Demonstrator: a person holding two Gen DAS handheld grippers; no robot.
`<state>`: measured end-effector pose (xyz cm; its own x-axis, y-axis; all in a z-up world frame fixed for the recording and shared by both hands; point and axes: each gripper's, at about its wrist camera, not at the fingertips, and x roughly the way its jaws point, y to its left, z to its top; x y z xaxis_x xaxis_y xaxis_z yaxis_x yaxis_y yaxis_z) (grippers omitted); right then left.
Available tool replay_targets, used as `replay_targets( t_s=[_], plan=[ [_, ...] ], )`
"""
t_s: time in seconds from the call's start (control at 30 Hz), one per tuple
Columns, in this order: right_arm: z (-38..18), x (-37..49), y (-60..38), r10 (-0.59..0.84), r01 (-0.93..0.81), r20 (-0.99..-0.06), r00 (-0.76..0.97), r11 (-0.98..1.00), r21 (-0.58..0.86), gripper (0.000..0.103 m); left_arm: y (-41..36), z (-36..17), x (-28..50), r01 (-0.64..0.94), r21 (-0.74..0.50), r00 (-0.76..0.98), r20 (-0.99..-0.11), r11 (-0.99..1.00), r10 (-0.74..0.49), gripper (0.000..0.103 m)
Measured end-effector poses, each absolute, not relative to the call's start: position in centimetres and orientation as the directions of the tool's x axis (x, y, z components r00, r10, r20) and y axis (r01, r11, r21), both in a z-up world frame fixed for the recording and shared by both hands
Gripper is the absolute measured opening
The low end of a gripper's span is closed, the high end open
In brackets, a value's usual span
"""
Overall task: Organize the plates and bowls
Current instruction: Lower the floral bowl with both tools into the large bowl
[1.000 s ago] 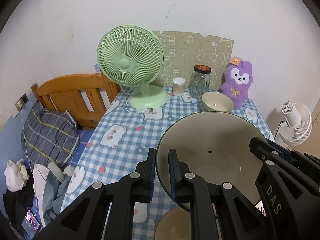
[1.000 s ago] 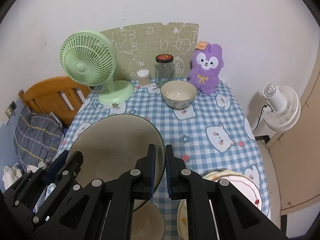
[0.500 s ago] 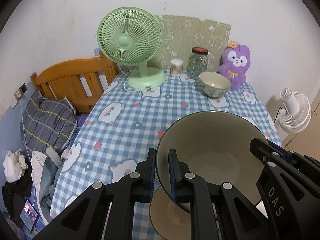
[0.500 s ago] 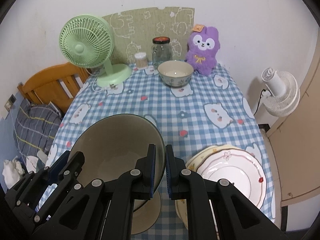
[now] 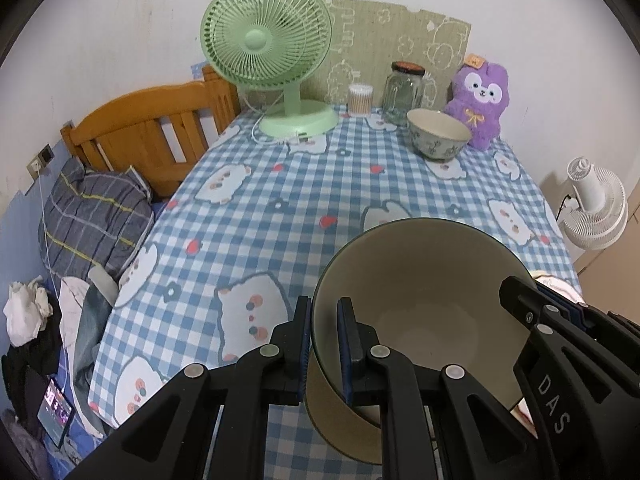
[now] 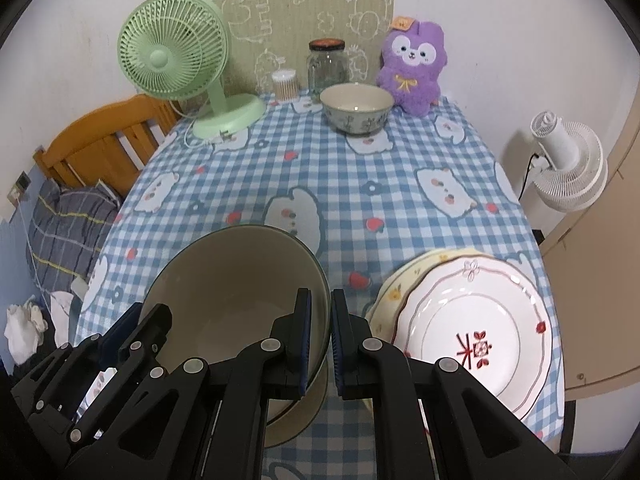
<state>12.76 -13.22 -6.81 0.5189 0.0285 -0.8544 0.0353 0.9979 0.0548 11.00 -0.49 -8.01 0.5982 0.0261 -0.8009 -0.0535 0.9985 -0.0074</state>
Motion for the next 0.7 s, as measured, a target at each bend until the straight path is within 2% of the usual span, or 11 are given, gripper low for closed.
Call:
replay_targets(
  t_s=[0.7],
  plan=[
    [-10.5,11.4,-13.2,0.042,0.035,-0.899,0.435,0.997,0.064,0.012,-0.6,-11.2,9.2,-0.045,0.026,0.545,-0.837,0.999,0.046,0.009]
  ],
)
